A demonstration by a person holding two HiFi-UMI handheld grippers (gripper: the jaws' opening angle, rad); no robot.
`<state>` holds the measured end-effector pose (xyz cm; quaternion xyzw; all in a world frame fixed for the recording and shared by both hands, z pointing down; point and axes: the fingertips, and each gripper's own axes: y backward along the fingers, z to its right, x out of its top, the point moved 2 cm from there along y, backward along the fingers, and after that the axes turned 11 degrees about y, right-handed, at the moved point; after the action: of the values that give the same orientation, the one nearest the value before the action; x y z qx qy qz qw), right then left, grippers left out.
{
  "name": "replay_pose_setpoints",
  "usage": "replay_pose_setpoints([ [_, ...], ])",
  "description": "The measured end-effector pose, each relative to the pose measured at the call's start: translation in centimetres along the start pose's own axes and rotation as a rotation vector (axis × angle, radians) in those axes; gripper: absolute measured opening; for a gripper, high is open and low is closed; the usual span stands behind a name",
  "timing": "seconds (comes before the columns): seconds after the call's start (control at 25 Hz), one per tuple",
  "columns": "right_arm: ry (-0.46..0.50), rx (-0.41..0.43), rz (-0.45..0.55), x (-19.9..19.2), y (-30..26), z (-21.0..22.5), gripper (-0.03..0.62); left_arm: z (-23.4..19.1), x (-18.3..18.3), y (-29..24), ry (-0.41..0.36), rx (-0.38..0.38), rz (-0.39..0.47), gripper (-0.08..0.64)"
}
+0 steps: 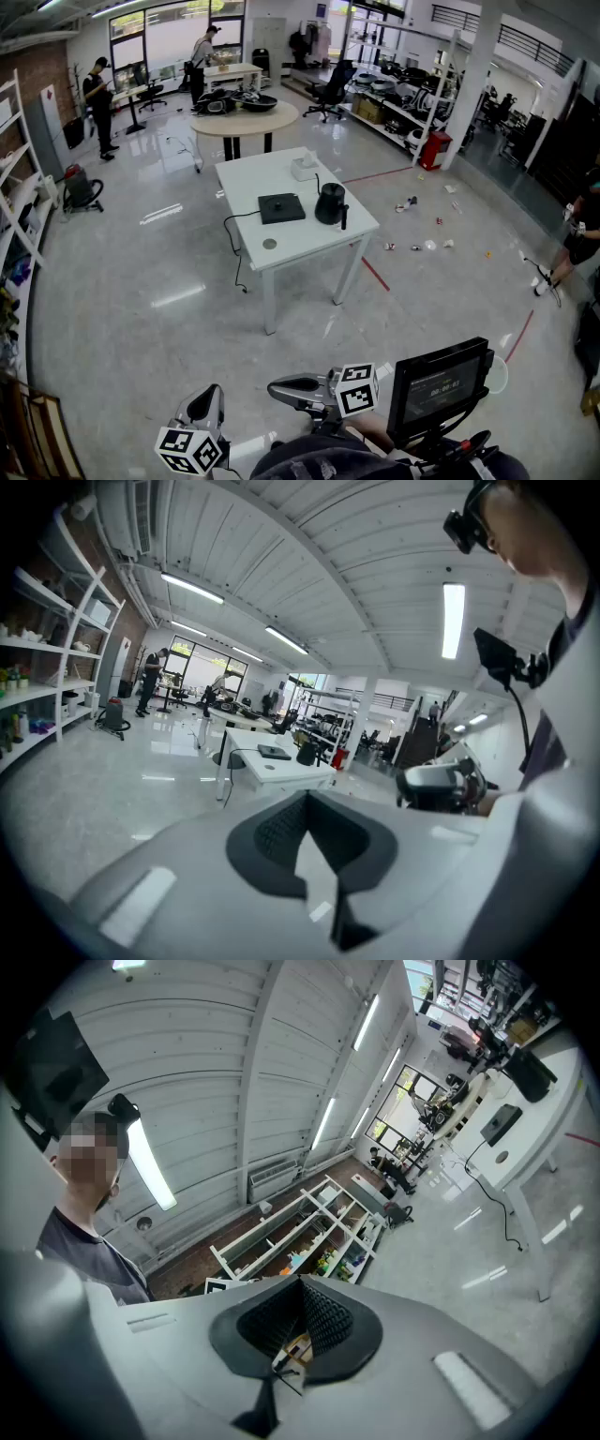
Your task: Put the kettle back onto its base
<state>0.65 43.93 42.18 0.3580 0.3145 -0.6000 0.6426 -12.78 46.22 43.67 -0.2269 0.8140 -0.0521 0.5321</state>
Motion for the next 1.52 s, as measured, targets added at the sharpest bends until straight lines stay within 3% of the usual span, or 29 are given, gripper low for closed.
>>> replay_pose_setpoints([
  [0.16,0.006,0.013,0.031,2.4,3.2,2.6,0.002,2.4,-0.1,-4.8,-0.022,-0.017,-0.023,0.0],
  [0.44,-0.026,-0.093,0.111,6.9,11.6,9.2,0.002,10.0,3.3,-15.9,-0.123,-0.143,-0.065,0.0],
  [0.6,-0.062,-0.067,0.127,8.3,13.4,11.1,0.002,11.8,4.7,-18.7,-0.131,-0.12,-0.075,0.0],
  [0.8,-0.082,0.03,0.091,8.6,15.3,13.7,0.002,13.0,3.1,-21.3,-0.122,-0.043,-0.103,0.0],
  [1.0,-0.072,0.055,0.112,10.6,15.2,16.7,0.002,12.4,3.7,-23.8,-0.137,-0.019,-0.12,0.0],
  [1.32,-0.058,0.022,0.127,12.5,15.3,18.4,0.002,12.5,5.5,-27.1,-0.154,-0.075,-0.115,0.0],
  [1.52,-0.047,-0.098,0.124,12.6,15.8,19.5,0.002,11.5,6.0,-29.0,-0.142,-0.154,-0.12,0.0],
])
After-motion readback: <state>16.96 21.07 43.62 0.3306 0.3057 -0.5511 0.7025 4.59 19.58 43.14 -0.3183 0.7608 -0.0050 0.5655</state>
